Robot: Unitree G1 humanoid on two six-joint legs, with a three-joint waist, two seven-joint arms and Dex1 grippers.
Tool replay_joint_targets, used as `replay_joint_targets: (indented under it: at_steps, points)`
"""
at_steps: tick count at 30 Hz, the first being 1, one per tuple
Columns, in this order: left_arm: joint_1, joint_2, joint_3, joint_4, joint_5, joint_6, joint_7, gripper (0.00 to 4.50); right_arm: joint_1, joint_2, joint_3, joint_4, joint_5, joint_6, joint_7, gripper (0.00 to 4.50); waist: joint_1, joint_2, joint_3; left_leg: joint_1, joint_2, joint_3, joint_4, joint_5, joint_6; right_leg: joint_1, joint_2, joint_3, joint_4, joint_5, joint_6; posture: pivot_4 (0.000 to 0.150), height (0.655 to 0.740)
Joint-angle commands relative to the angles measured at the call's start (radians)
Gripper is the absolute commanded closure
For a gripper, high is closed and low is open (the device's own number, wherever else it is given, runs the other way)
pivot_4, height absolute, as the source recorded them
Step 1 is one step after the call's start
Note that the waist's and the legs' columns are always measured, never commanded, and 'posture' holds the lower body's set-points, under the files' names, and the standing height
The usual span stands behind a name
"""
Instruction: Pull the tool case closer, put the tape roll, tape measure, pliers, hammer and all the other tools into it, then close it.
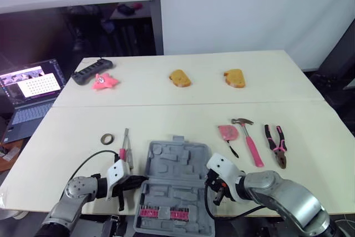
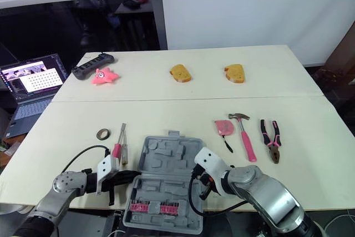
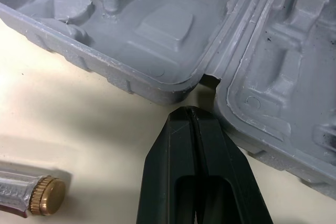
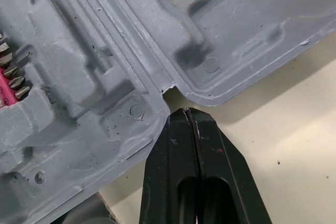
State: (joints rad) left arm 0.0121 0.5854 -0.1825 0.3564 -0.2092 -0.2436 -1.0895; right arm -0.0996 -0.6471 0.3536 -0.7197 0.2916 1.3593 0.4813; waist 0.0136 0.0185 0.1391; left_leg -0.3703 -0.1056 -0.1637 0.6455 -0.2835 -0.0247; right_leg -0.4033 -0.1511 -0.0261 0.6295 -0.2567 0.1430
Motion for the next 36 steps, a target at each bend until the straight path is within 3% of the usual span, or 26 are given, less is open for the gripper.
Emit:
replay_joint_targets:
  at_steps: [1, 6, 9, 18, 29, 36]
  points:
    - [-0.005, 0.017, -0.028, 0.299, 0.116, -0.022, 0.028, 4.46, -0.02, -0.015, -0.026, -0.002, -0.01, -0.038, -0.018, 4.5, 0.001, 0.002, -0.002, 0.001, 0.0, 0.0, 0.0, 0.0, 0.0, 0.0, 0.0, 0.0, 0.0, 0.0, 0.0, 0.15, 0.74]
    - [-0.03, 0.011, -0.04, 0.407, 0.117, -0.119, 0.014, 4.46, -0.02, -0.029, -0.031, 0.004, 0.0, -0.054, -0.018, 4.5, -0.001, 0.004, -0.004, 0.015, 0.002, 0.001, -0.004, 0.0, -0.001, 0.012, 0.001, -0.001, -0.002, -0.003, 0.001, 0.15, 0.74]
    - [-0.044, 0.004, -0.048, 0.408, 0.112, -0.134, -0.002, 4.46, -0.015, -0.035, -0.032, 0.003, 0.006, -0.056, -0.019, 4.5, -0.001, 0.004, -0.004, 0.016, 0.006, 0.003, -0.009, -0.002, -0.003, 0.015, 0.0, -0.001, -0.003, -0.007, -0.006, 0.15, 0.74]
    - [-0.158, -0.016, -0.077, 0.402, 0.115, -0.07, -0.03, 4.46, -0.017, -0.061, -0.022, -0.015, 0.028, -0.041, -0.007, 4.5, 0.017, 0.004, -0.004, 0.019, 0.007, 0.003, -0.013, 0.002, -0.003, 0.011, 0.001, -0.004, -0.001, -0.004, -0.001, 0.15, 0.74]
    - [-0.171, 0.026, -0.122, 0.034, 0.147, 0.241, -0.03, 4.46, -0.025, -0.079, 0.011, -0.036, 0.058, -0.021, -0.008, 4.5, 0.027, 0.002, -0.002, 0.014, 0.007, 0.003, -0.013, 0.002, -0.003, 0.009, 0.001, -0.004, -0.002, -0.004, -0.002, 0.15, 0.74]
    - [-0.076, 0.111, -0.142, -0.345, 0.109, 0.516, -0.066, 4.46, -0.019, -0.087, 0.027, -0.04, 0.061, -0.02, -0.013, 4.5, 0.024, -0.014, 0.014, 0.007, 0.007, 0.003, -0.016, 0.002, -0.003, 0.002, 0.001, -0.004, -0.004, -0.005, -0.001, 0.15, 0.74]
